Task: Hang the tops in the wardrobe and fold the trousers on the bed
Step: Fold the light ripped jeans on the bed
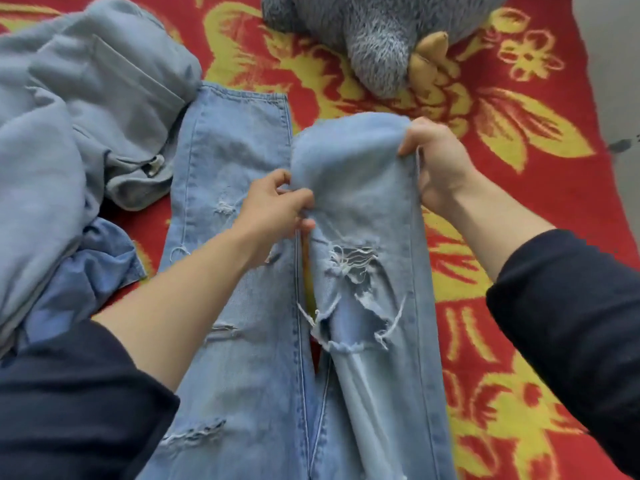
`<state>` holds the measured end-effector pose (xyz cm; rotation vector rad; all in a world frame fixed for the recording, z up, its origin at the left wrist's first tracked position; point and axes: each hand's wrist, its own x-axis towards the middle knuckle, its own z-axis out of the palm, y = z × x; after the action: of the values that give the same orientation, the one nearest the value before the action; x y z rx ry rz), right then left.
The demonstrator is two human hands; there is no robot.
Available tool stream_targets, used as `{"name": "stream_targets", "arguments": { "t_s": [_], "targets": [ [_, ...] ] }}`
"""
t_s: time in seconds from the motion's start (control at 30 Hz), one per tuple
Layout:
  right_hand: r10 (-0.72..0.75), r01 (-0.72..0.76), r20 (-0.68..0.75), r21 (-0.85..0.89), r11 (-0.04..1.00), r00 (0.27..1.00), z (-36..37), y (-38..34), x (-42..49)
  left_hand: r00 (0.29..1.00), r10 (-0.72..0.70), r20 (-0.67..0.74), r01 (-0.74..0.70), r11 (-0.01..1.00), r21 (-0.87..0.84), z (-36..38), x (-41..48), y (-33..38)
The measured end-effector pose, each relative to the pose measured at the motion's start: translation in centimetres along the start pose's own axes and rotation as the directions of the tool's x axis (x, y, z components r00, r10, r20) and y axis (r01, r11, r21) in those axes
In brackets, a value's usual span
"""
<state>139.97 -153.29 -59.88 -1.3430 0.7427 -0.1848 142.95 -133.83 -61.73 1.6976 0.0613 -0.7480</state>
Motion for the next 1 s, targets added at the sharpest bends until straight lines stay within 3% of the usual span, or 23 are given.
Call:
{"name": "stream_targets", "arguments": {
  "t_s": [0.1, 0.2, 0.27, 0.33, 0.4, 0.43, 0.5, 0.57, 0.67, 0.73, 0.8, 0.87, 0.93, 1.0],
  "targets": [
    [-0.163, 0.164, -0.078, 0.010, 0.986, 0.984, -2.6, -1.9, 0.1, 0.990, 0.039, 0.134, -0.032, 0.998, -0.060, 1.0, 0.2, 2.3],
    [-0.236, 0.181, -0.235, -0.233, 0.955, 0.943, -4.6, -1.6, 1.0, 0.983, 0.131, 0.132, -0.116, 0.986, -0.116, 2.6, 0.9, 2.4],
    [-0.181, 0.010, -0.314, -0.476, 0.879, 0.932, -6.5, 0.5, 1.4, 0.979, 0.158, 0.131, -0.156, 0.987, -0.021, 3.4, 1.1, 0.6],
    [-0.041, -0.255, -0.397, -0.661, 0.705, 0.917, -8.2, 3.4, 0.7, 0.978, 0.122, 0.171, -0.136, 0.988, 0.073, 3.6, 0.2, -2.1],
    [0.017, -0.295, -0.362, -0.733, 0.612, 0.932, -9.0, 6.2, -1.2, 0.964, 0.173, 0.204, -0.236, 0.909, 0.344, 3.8, -1.0, -5.5],
    [0.015, -0.265, -0.320, -0.756, 0.599, 0.947, -9.1, 7.3, -2.3, 0.947, 0.216, 0.238, -0.311, 0.799, 0.514, 3.8, -1.9, -7.1],
    [-0.031, -0.201, -0.265, -0.798, 0.568, 0.964, -9.0, 9.0, -4.6, 0.889, 0.316, 0.332, -0.458, 0.592, 0.663, 3.7, -3.8, -9.9],
    [-0.071, -0.171, -0.258, -0.799, 0.577, 0.964, -9.0, 10.3, -7.2, 0.876, 0.296, 0.381, -0.482, 0.510, 0.712, 4.0, -6.5, -11.7],
    [0.049, -0.213, -0.237, -0.739, 0.639, 0.970, -8.8, 11.7, -10.9, 0.949, 0.226, 0.218, -0.310, 0.556, 0.771, 4.8, -9.8, -13.6],
    [0.113, -0.207, -0.174, -0.777, 0.595, 0.978, -9.2, 12.2, -12.8, 0.968, 0.157, 0.196, -0.251, 0.610, 0.752, 5.0, -11.2, -14.1],
    [0.045, -0.215, -0.226, -0.826, 0.520, 0.973, -10.0, 12.3, -13.8, 0.969, 0.146, 0.201, -0.247, 0.646, 0.722, 4.4, -11.9, -14.3],
    [-0.011, -0.280, -0.332, -0.811, 0.514, 0.943, -11.0, 11.9, -14.9, 0.982, 0.162, 0.099, -0.184, 0.684, 0.706, 3.7, -12.4, -14.2],
    [0.064, -0.321, -0.350, -0.752, 0.576, 0.935, -11.7, 11.8, -16.1, 0.979, 0.199, 0.040, -0.164, 0.657, 0.736, 3.4, -13.8, -14.3],
    [0.177, -0.340, -0.297, -0.700, 0.628, 0.938, -12.2, 11.9, -17.8, 0.949, 0.309, 0.066, -0.230, 0.532, 0.815, 4.0, -16.4, -15.1]
  ]
}}
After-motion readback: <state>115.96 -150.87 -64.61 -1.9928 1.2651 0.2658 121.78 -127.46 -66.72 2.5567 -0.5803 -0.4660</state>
